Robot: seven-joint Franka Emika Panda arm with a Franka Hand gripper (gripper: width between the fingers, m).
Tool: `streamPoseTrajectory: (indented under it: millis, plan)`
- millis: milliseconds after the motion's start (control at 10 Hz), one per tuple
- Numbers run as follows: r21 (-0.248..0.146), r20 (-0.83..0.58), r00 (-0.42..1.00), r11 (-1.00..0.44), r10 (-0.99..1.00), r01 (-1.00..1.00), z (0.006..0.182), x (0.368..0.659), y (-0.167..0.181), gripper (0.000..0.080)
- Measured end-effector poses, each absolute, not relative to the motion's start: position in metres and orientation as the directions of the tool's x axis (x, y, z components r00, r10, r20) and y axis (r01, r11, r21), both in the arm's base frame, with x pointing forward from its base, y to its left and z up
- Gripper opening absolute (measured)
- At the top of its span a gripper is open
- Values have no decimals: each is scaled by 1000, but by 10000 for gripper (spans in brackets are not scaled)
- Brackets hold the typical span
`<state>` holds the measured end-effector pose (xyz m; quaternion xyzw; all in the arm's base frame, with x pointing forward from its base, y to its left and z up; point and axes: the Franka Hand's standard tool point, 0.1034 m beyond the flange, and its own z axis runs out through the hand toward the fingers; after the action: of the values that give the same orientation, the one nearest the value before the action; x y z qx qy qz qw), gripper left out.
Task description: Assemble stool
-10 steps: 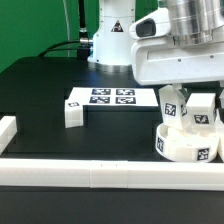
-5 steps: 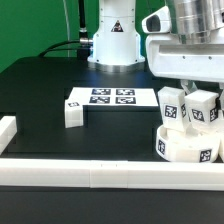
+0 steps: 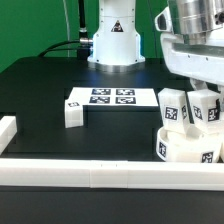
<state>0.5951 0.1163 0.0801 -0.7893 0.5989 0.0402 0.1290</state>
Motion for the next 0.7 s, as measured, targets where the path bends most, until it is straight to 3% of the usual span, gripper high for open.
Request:
streamPoseTrajectory:
  millis: [700]
  plan:
    - [-72,-329,-115,146,-937,-987,79,594,132,339]
